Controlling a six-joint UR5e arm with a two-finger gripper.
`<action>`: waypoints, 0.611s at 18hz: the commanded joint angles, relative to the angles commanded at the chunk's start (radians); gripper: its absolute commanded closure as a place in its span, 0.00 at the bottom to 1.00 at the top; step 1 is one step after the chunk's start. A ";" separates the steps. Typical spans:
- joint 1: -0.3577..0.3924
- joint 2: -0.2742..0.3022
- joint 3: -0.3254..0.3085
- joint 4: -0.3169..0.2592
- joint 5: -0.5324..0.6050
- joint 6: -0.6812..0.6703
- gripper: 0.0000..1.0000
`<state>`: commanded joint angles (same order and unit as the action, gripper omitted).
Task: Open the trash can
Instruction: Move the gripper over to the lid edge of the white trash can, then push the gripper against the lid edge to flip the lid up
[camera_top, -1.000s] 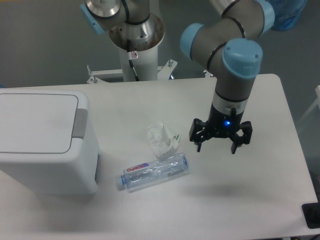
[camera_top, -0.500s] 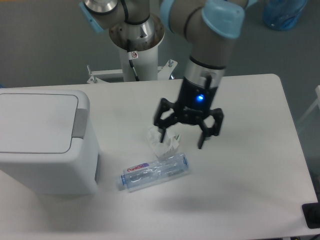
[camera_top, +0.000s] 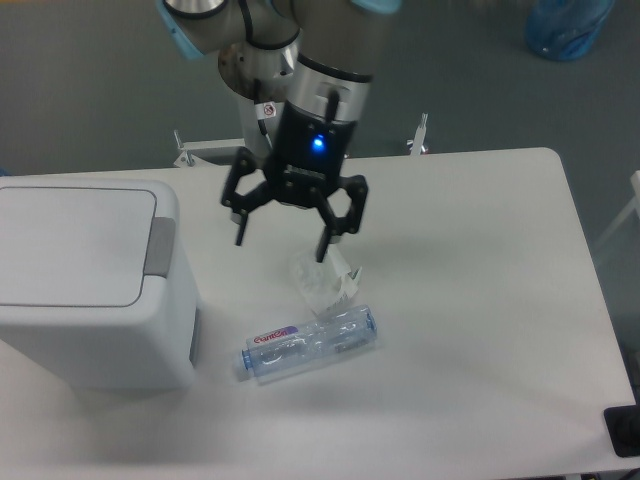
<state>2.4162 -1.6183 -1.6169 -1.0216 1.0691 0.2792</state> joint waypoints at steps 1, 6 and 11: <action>-0.008 0.002 0.003 -0.012 0.000 0.000 0.00; -0.052 -0.014 0.034 -0.050 0.032 0.002 0.00; -0.135 -0.112 0.193 -0.331 0.158 0.018 0.00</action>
<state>2.2812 -1.7301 -1.4239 -1.3524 1.2270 0.2976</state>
